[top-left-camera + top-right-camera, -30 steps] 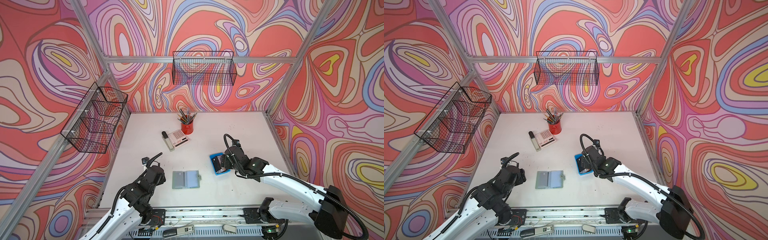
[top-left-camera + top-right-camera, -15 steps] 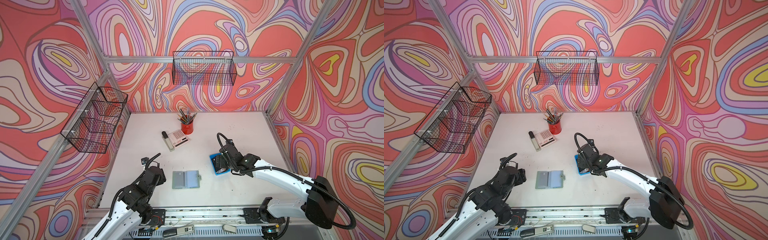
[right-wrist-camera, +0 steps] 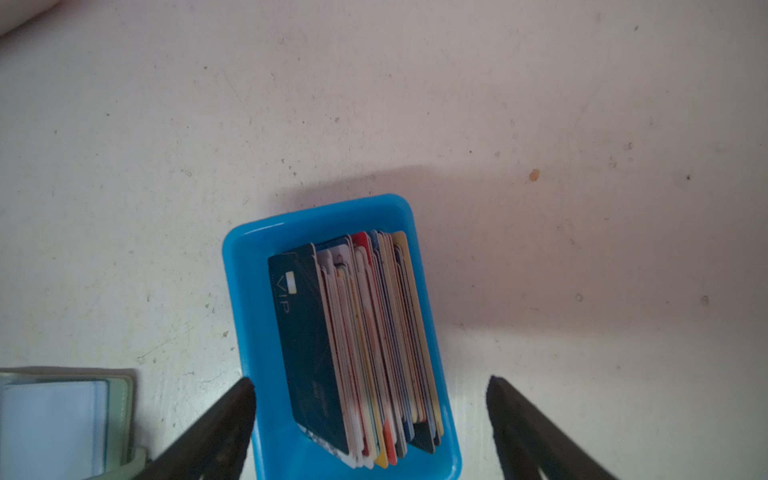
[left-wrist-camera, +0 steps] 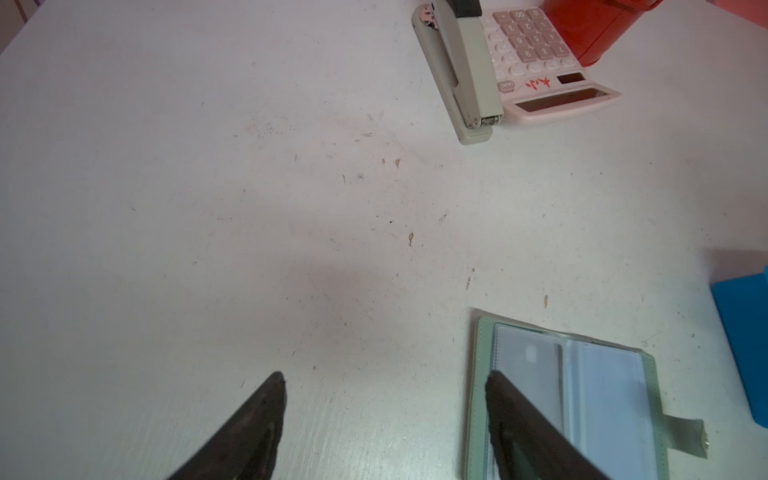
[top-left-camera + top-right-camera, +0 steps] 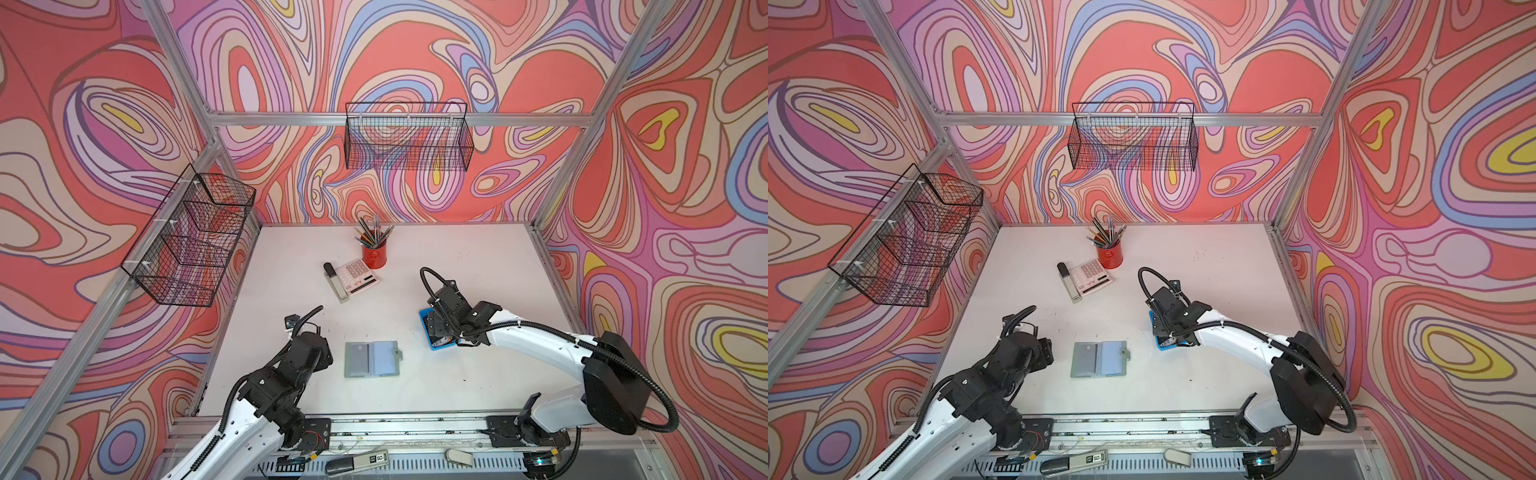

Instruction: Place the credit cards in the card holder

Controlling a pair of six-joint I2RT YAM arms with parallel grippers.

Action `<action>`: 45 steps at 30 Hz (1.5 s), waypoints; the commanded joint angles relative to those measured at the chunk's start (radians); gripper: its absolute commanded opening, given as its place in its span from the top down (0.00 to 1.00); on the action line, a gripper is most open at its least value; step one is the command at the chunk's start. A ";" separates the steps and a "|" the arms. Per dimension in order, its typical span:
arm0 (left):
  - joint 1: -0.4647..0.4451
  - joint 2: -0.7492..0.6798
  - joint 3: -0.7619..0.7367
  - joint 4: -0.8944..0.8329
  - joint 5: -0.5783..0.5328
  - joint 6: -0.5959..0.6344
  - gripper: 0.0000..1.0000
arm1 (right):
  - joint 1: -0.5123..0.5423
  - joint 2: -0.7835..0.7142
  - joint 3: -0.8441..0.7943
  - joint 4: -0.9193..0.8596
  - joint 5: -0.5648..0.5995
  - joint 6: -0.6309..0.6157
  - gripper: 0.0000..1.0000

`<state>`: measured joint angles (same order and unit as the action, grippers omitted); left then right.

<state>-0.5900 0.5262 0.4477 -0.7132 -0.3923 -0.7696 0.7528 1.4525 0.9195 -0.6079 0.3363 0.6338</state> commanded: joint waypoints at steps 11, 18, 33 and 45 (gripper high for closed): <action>0.001 -0.008 -0.014 0.008 0.004 0.010 0.23 | -0.006 0.139 0.024 0.002 0.017 -0.029 0.10; 0.001 -0.004 -0.012 0.009 0.004 0.010 0.23 | -0.006 0.176 0.027 0.003 0.029 -0.034 0.15; 0.001 -0.006 -0.015 0.010 0.007 0.010 0.23 | -0.006 0.144 0.021 0.019 -0.023 -0.034 0.38; 0.001 -0.008 -0.014 0.009 0.006 0.010 0.23 | -0.005 0.111 0.056 -0.014 0.006 -0.026 0.50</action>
<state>-0.5900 0.5251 0.4469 -0.7128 -0.3847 -0.7689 0.7517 1.5986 0.9470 -0.6109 0.3237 0.6037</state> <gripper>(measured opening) 0.771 0.505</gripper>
